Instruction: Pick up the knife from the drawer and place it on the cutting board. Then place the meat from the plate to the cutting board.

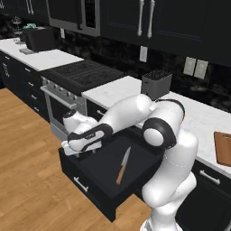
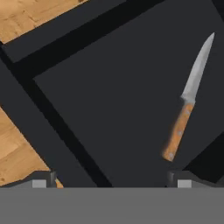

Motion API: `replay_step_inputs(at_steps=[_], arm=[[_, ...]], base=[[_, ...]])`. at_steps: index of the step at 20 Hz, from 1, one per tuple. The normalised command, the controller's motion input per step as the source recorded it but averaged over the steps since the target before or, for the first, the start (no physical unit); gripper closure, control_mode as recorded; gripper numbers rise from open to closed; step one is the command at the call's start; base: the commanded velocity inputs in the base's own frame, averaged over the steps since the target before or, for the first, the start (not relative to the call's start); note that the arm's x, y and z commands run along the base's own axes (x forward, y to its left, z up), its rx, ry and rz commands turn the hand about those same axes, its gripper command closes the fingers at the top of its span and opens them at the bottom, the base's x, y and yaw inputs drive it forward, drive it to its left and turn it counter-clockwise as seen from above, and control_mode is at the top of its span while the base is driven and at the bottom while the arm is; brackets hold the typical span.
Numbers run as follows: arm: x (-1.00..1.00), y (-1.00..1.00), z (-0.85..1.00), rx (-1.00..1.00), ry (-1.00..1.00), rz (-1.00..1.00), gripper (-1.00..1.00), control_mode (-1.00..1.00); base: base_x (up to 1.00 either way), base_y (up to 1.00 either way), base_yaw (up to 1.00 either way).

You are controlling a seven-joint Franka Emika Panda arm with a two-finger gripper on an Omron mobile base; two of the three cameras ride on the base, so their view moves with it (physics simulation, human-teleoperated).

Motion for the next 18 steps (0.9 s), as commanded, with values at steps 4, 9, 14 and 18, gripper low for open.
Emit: replay_step_inputs(at_steps=[4,9,14,18], arm=[[0.39,-1.0,-0.03,0.2,0.06,-0.31,-1.0,-1.0],[0.24,-0.84,-0.19,0.12,0.1,-0.14,-1.0,-1.0],[0.02,-0.27,-0.52,0.0,0.07,-0.07,-1.0,-1.0],[0.01,-0.28,-0.5,-0.03,0.04,-0.01,-1.0,-1.0]], base=[[0.0,0.0,0.0],[0.0,0.0,0.0],[0.0,0.0,0.0],[0.0,0.0,0.0]])
